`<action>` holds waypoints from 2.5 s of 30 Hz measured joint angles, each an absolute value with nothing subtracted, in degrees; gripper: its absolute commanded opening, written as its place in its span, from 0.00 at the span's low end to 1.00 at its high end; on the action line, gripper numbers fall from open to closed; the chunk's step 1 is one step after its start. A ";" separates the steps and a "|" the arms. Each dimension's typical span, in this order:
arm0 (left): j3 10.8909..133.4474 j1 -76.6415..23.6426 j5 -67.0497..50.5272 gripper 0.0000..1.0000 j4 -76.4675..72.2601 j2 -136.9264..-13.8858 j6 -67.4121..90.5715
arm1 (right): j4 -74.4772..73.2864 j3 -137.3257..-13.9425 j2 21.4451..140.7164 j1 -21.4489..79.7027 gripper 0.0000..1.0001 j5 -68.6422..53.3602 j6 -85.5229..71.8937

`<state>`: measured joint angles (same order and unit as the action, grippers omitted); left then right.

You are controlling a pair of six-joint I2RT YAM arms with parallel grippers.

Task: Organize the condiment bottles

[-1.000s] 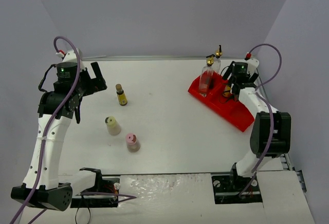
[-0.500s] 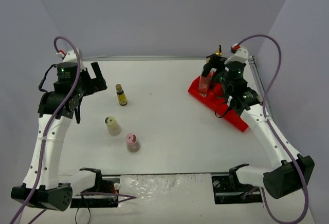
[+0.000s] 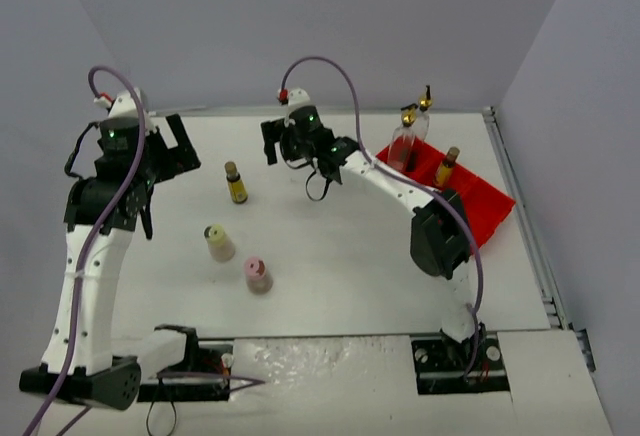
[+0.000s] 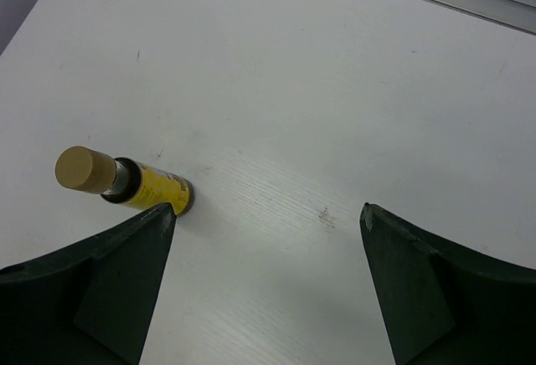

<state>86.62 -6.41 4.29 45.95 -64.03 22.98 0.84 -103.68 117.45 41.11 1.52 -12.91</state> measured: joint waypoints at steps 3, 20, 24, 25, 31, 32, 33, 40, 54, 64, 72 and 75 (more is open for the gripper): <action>87.76 -6.28 5.31 0.97 46.48 -63.30 23.24 | 1.53 -107.35 122.47 41.69 0.89 -0.26 -11.54; 89.52 -6.24 6.74 0.97 47.90 -62.28 23.24 | 10.68 -110.60 127.86 47.62 0.90 -3.38 -9.97; 89.52 -6.24 6.72 0.97 47.90 -62.28 23.24 | 11.62 -112.65 128.57 49.01 0.90 -3.58 -9.93; 89.52 -6.24 6.72 0.97 47.90 -62.28 23.24 | 12.04 -113.42 129.06 49.25 0.90 -3.80 -9.93; 89.52 -6.24 6.72 0.97 47.96 -61.94 23.24 | 14.19 -116.55 133.47 50.46 0.88 -4.75 -9.70; 89.52 -6.24 6.72 0.97 47.97 -61.85 23.24 | 14.23 -117.11 134.47 50.64 0.87 -4.78 -9.49; 89.52 -6.24 6.71 0.97 47.97 -61.72 23.25 | 14.25 -117.86 135.59 50.73 0.87 -4.78 -9.23; 89.49 -6.24 6.72 0.97 47.99 -60.81 23.24 | 14.39 -120.57 140.65 51.02 0.80 -4.75 -8.51; 89.43 -6.24 6.74 0.97 48.01 -60.51 23.24 | 15.77 -123.85 142.43 51.48 0.47 -3.40 -7.40; 89.43 -6.24 6.86 0.97 48.03 -60.51 23.22 | 15.59 -122.96 142.43 51.48 0.50 -2.47 -6.39; 89.33 -6.24 6.97 0.97 48.05 -60.41 23.20 | 15.32 -120.47 142.41 51.48 0.33 -1.69 -5.86; 89.32 -6.24 6.96 0.97 48.05 -60.37 23.20 | 15.95 -119.97 142.41 51.48 0.22 -1.53 -5.77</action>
